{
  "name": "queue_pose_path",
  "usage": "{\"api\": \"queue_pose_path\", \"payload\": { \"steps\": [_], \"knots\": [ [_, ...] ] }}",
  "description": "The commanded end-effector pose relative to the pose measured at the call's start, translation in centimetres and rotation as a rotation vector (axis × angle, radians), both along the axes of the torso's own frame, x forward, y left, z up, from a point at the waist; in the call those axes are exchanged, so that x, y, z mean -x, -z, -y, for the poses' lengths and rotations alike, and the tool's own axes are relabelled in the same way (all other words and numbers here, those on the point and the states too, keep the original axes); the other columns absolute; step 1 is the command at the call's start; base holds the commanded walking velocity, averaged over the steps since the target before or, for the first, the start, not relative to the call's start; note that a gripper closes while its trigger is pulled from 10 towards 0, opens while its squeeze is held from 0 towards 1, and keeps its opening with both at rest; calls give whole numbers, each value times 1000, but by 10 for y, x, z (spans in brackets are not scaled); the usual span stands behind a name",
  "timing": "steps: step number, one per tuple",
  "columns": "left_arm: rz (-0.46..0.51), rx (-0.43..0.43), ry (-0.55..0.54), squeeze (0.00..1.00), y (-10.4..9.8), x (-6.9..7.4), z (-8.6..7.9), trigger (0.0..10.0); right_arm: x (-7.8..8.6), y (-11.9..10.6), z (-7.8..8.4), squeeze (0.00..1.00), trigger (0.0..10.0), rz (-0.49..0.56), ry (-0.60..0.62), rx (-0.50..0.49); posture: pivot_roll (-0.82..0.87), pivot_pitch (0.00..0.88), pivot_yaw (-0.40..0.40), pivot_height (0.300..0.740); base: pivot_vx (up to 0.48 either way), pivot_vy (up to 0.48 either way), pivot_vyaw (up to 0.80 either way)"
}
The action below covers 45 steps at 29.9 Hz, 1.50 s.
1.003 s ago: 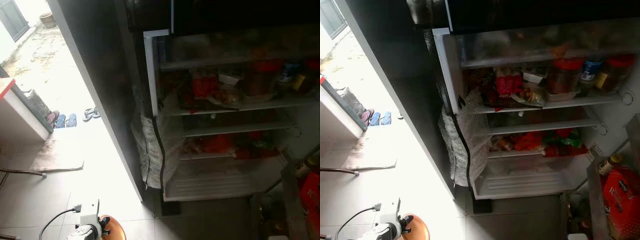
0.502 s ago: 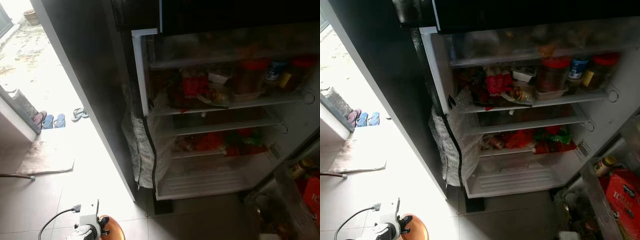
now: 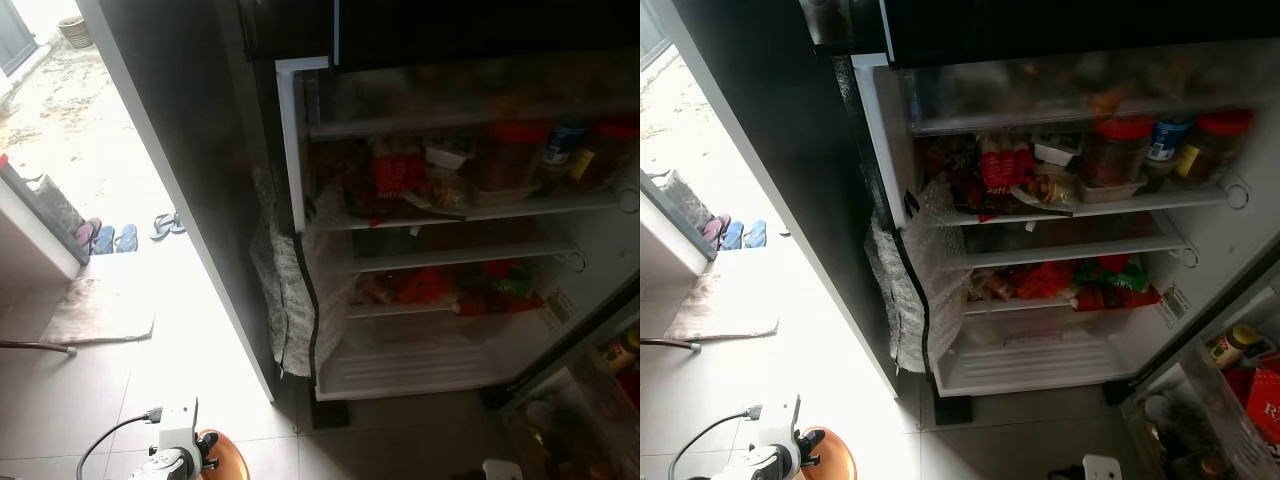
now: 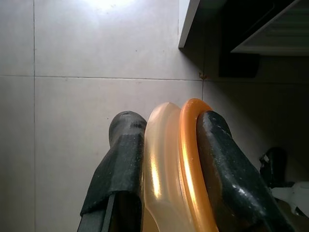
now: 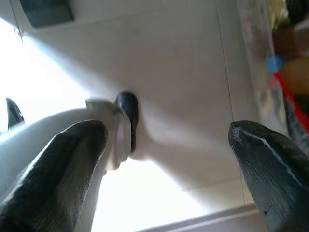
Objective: Restocking fridge
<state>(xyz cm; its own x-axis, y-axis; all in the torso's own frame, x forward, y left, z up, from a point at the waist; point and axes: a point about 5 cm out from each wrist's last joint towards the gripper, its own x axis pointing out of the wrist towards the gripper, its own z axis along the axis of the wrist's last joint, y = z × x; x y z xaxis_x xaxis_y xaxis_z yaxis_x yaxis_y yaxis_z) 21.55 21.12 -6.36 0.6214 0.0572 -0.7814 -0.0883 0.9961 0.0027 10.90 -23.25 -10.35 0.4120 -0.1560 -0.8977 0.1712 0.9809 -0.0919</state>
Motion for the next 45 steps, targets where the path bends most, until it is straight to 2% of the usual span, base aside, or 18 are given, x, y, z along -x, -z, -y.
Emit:
{"api": "queue_pose_path", "payload": {
  "steps": [1,7,12,27,45],
  "knots": [
    [-60,-26,12,0,6,12,-4,10000,8,2,0,0,10000,-16,15,-11,-31,67,47,740,0,0,0],
    [-61,-36,21,0,6,12,-5,10000,26,4,9,0,10000,-37,30,-8,-32,54,53,740,0,-355,0],
    [-60,-37,24,0,6,11,-5,10000,28,4,9,0,10000,-38,28,-10,-31,52,54,740,0,-402,0],
    [-58,-34,19,0,6,10,-4,10000,13,5,-6,0,10000,-28,19,-10,-30,71,50,740,0,-402,0],
    [-56,-39,15,0,5,10,-5,10000,8,5,-10,0,10000,-37,18,0,-27,73,53,740,0,-373,-170]
  ]
}}
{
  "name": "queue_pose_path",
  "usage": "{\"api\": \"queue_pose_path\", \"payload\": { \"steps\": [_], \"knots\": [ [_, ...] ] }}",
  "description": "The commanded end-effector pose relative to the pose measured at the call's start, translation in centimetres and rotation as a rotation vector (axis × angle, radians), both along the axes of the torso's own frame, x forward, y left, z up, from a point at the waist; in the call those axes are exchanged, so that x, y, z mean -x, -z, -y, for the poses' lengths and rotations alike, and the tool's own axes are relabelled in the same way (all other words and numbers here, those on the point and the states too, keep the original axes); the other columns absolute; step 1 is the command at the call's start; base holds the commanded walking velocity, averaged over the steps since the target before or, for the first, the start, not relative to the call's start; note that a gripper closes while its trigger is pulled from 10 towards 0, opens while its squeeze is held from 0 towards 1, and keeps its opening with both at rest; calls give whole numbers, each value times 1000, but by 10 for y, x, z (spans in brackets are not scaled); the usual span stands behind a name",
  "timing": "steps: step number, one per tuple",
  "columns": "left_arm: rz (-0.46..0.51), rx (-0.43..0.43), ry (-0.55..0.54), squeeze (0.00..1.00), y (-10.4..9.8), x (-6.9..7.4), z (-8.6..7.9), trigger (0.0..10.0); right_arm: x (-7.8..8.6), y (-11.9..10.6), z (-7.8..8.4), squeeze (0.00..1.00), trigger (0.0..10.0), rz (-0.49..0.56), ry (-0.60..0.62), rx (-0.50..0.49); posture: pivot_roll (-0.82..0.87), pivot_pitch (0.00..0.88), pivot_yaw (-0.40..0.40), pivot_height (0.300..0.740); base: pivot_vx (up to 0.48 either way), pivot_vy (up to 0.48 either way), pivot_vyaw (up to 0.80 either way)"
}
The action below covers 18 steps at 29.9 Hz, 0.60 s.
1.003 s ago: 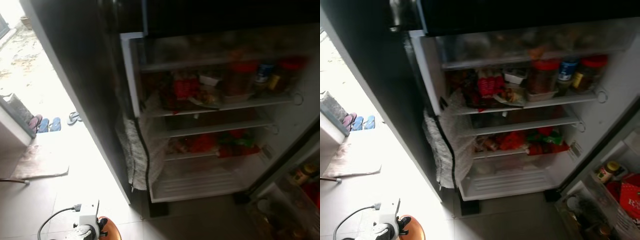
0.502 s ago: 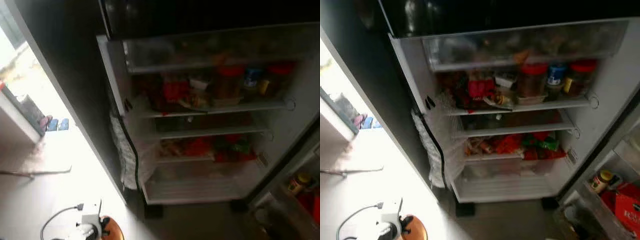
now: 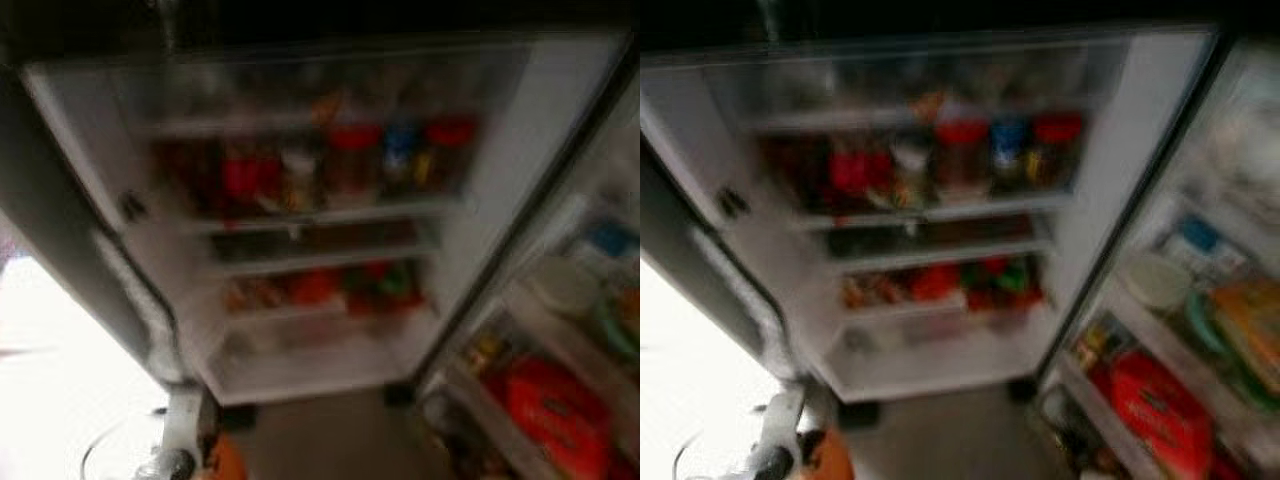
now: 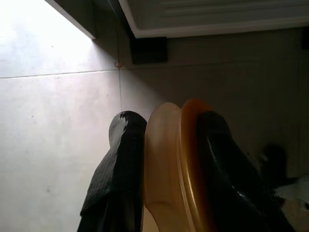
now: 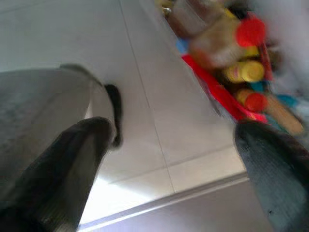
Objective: Restocking fridge
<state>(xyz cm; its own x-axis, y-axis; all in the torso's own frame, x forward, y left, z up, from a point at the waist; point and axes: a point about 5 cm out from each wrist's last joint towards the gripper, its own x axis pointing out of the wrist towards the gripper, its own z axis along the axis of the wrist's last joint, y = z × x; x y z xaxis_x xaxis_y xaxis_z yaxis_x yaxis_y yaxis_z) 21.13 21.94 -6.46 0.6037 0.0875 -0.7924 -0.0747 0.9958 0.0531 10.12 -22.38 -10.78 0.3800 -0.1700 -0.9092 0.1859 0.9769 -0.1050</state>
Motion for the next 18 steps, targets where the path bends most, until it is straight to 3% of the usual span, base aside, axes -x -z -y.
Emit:
{"api": "queue_pose_path", "payload": {
  "steps": [1,7,11,16,17,18],
  "knots": [
    [-30,7,-1,0,4,5,3,10000,-1,0,-2,0,10000,-3,-12,-3,-28,75,54,740,0,-266,0],
    [29,-3,-40,0,1,3,2,10000,-7,-1,-6,0,10000,4,-33,-11,-30,76,54,740,0,0,0],
    [142,13,-146,0,-3,-1,-1,10000,-8,0,-9,0,10000,-3,-51,-19,-28,78,54,740,0,0,0],
    [250,105,-218,0,-8,-4,1,10000,-2,1,-6,0,10000,-12,-67,-21,-39,81,62,740,0,0,0],
    [308,123,-223,0,-17,-17,0,10000,-2,1,-6,0,10000,-12,-68,-21,-39,81,62,740,0,0,0],
    [503,151,-210,0,-59,-66,-6,10000,-2,1,-6,0,10000,-13,-70,-22,-44,83,65,740,0,0,0]
  ]
}}
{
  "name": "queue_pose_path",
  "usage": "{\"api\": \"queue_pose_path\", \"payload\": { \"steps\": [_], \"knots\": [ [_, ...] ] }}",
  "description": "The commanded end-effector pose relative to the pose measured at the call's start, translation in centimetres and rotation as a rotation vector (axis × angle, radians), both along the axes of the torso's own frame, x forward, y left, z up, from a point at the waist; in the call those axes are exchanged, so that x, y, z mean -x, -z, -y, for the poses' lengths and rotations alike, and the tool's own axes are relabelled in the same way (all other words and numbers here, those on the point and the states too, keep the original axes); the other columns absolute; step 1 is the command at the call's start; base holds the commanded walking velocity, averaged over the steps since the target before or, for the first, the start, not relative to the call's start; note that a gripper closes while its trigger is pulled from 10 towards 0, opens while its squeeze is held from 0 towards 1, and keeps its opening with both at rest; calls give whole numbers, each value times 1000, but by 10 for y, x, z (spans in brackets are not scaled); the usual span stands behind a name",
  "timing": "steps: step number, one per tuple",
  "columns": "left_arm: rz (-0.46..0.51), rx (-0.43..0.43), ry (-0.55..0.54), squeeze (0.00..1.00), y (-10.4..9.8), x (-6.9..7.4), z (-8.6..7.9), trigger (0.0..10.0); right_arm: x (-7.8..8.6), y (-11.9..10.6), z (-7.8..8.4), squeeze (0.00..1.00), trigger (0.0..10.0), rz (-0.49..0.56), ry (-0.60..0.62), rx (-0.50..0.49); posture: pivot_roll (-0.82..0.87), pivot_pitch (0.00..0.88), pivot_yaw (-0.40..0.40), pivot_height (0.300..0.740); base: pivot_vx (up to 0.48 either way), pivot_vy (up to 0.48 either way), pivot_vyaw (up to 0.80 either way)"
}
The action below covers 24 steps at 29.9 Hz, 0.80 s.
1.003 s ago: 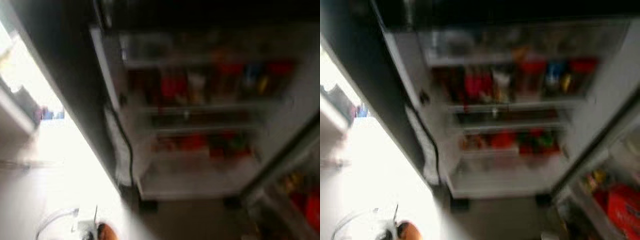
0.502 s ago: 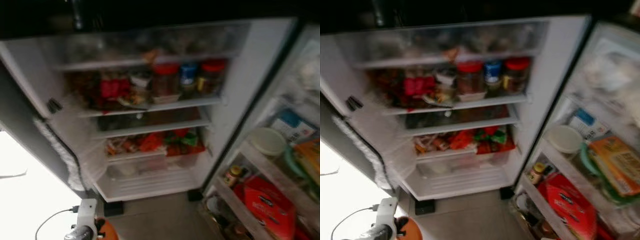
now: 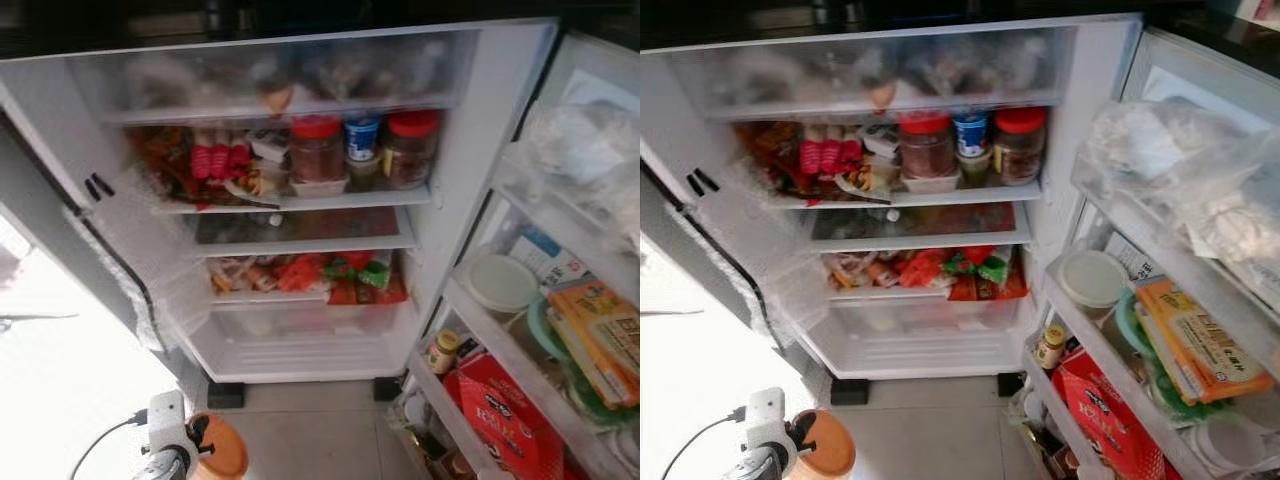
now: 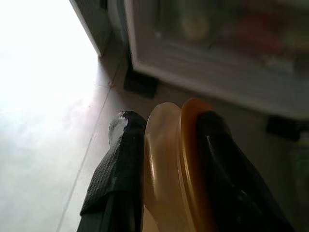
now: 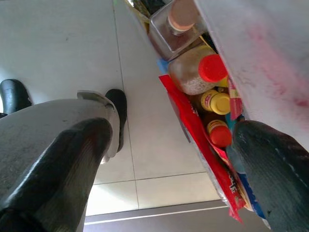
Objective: Restocking fridge
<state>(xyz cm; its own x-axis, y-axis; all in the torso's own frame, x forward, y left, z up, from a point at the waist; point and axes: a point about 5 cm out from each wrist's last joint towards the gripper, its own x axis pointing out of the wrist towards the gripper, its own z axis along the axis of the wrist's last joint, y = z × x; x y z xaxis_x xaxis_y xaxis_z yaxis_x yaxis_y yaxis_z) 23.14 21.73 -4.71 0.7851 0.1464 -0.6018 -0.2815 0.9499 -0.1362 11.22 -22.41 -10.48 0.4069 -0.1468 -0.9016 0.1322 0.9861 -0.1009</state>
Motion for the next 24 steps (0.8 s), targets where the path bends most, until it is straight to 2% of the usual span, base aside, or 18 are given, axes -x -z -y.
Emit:
{"api": "queue_pose_path", "payload": {
  "steps": [1,2,3,4,5,8,10,12,15,17,19,21,23,24],
  "knots": [
    [209,-10,-3,0,-42,-46,-8,10000,9,4,-6,0,10000,-33,-13,-20,-44,83,65,740,0,0,0],
    [344,7,20,0,-72,-74,-7,10000,9,4,-6,0,10000,-34,-19,-21,-48,81,66,740,0,0,0],
    [384,34,17,0,-80,-79,-5,10000,9,4,-6,0,10000,-34,-21,-22,-50,79,68,740,0,0,0],
    [407,53,13,0,-84,-83,-4,10000,9,4,-6,0,10000,-33,-22,-22,-52,78,69,740,0,0,0],
    [457,109,19,0,-93,-89,0,10000,9,4,-6,0,10000,-33,-29,-23,-60,77,72,740,0,0,0],
    [513,206,34,0,-102,-96,10,10000,9,4,-6,0,10000,-34,-42,-21,-65,72,75,740,0,0,0],
    [552,320,68,0,-107,-97,23,10000,10,4,-7,0,10000,-33,-44,-25,-85,66,79,740,0,0,0],
    [583,381,139,0,-111,-91,37,10000,10,4,-7,0,10000,-33,-57,-31,-83,59,74,740,0,0,0],
    [608,417,154,0,-115,-83,41,10000,11,4,-6,0,10000,-37,-63,-29,-81,58,68,740,0,0,0],
    [624,476,162,0,-118,-74,40,10000,12,4,-4,0,10000,-41,-72,-27,-75,55,59,740,0,0,0],
    [627,458,213,0,-118,-58,31,10000,12,3,-2,0,10000,-41,-78,-21,-60,55,42,740,0,0,0],
    [622,455,200,0,-116,-52,26,10000,12,3,-1,0,10000,-39,-79,-21,-57,56,39,740,0,0,0],
    [593,457,144,0,-111,-37,14,10000,12,3,1,0,10000,-40,-97,-16,-36,73,21,740,0,0,0],
    [588,462,145,0,-111,-34,13,10000,11,2,2,0,10000,-40,-105,-14,-32,76,18,740,0,0,0]
  ]
}}
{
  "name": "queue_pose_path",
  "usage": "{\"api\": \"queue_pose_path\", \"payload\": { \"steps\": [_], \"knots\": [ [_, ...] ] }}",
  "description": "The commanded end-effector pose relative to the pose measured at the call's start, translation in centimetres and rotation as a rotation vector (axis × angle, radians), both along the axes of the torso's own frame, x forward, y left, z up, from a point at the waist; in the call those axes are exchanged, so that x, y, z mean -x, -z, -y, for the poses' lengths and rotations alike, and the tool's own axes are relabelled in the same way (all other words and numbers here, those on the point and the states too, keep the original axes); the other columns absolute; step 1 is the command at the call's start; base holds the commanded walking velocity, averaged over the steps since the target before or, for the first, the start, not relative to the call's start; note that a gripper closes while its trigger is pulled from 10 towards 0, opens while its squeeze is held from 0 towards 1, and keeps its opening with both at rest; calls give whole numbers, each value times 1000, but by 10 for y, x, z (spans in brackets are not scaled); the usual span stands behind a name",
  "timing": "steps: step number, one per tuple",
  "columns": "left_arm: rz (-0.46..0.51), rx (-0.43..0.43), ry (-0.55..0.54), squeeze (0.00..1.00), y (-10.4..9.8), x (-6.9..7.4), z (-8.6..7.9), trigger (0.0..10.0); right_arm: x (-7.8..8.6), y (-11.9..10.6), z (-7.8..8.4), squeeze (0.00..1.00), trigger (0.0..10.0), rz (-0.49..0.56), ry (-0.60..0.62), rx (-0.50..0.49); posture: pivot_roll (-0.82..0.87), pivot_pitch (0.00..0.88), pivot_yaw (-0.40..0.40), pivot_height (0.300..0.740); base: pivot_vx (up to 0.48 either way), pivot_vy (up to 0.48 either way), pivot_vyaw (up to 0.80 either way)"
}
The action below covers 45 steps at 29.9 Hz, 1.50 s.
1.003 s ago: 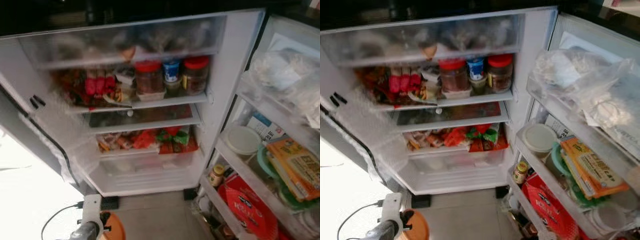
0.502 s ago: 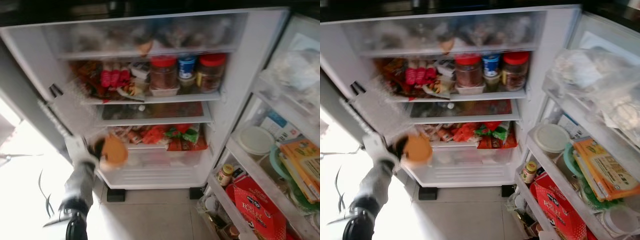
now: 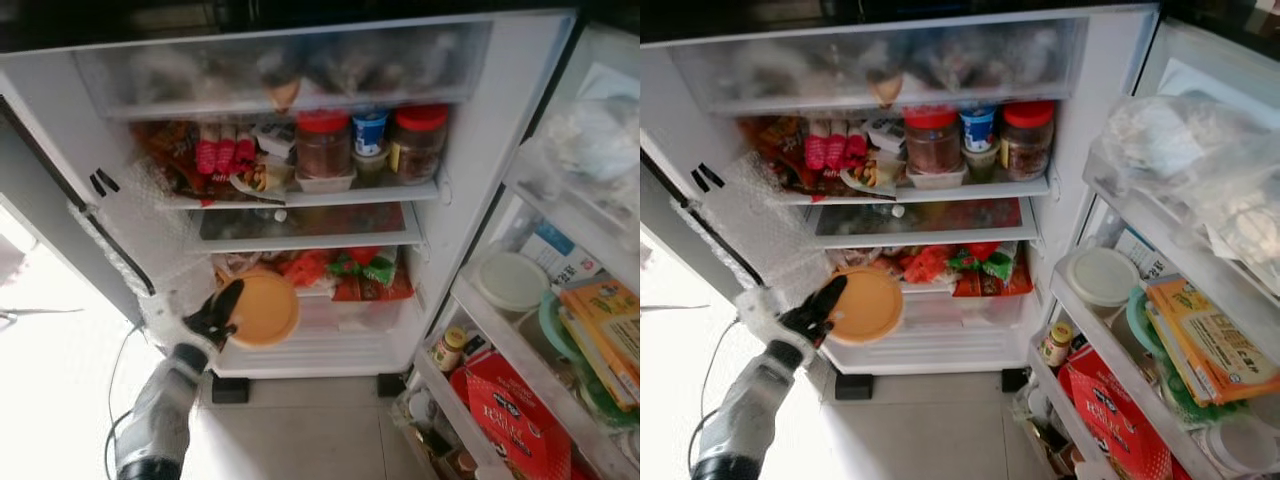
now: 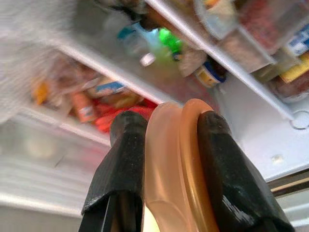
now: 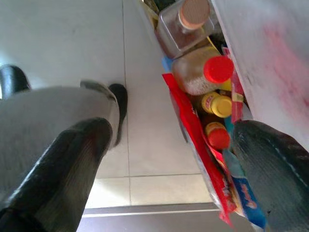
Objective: Restocking fridge
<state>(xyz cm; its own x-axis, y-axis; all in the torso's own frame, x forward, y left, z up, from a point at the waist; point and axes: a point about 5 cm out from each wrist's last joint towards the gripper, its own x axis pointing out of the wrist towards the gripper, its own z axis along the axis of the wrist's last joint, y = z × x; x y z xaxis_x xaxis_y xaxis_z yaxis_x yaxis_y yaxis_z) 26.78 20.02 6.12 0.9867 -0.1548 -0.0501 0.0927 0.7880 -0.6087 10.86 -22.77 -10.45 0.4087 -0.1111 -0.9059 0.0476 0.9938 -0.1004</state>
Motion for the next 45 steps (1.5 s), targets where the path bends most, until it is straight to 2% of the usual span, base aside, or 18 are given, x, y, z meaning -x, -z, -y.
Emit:
{"api": "queue_pose_path", "payload": {
  "steps": [1,5,10,12,14,20,23,25,26,27,30,33,37,38,42,45],
  "knots": [
    [-6,16,-1,0,-3,4,-3,10000,7,2,-2,0,10000,-30,-25,-10,-32,76,18,740,0,0,0],
    [20,118,7,0,-14,-1,2,10000,5,2,-2,0,10000,-21,-36,-13,-35,80,13,740,0,0,0],
    [15,84,64,0,-16,-7,10,10000,5,2,-4,0,10000,-31,-85,-12,-38,83,17,740,0,0,0],
    [12,74,79,0,-20,-16,13,10000,10,4,-6,0,10000,-47,-100,-22,-57,91,29,740,0,0,0],
    [14,77,86,0,-23,-19,13,10000,11,4,-6,0,10000,-48,-96,-24,-56,96,34,740,0,0,0],
    [5,54,93,0,-24,-22,10,10000,11,4,-8,0,10000,-49,-86,-15,-61,101,40,740,0,0,0],
    [5,46,99,0,-25,-22,10,10000,7,4,-9,0,10000,-48,-126,-1,-57,102,43,740,0,0,0],
    [3,41,105,0,-25,-23,11,10000,5,3,-9,0,10000,-52,-219,50,-53,102,44,740,0,0,0],
    [3,40,108,0,-25,-23,12,10000,5,3,-10,0,10000,-59,-314,85,-51,102,44,740,0,0,0],
    [3,40,108,0,-25,-23,12,10000,5,3,-10,0,10000,-59,-314,85,-51,102,44,740,0,0,0],
    [1,36,117,0,-25,-23,14,10000,7,4,-15,0,10000,-83,-615,170,-54,104,43,740,0,0,0],
    [0,33,121,0,-25,-23,15,10000,9,5,-16,0,10000,-102,-716,192,-55,104,41,740,0,0,0],
    [1,33,126,0,-25,-24,16,10000,10,5,-16,0,10000,-106,-716,194,-53,103,42,740,0,0,0],
    [1,32,127,0,-26,-24,16,10000,11,5,-15,0,10000,-104,-671,181,-52,104,43,740,0,0,0],
    [-5,23,115,0,-25,-25,15,10000,13,6,-15,0,10000,-105,-624,156,-49,103,44,740,0,0,0],
    [-4,22,112,0,-25,-26,15,10000,13,6,-15,0,10000,-107,-629,159,-49,102,44,740,0,0,0]
  ]
}}
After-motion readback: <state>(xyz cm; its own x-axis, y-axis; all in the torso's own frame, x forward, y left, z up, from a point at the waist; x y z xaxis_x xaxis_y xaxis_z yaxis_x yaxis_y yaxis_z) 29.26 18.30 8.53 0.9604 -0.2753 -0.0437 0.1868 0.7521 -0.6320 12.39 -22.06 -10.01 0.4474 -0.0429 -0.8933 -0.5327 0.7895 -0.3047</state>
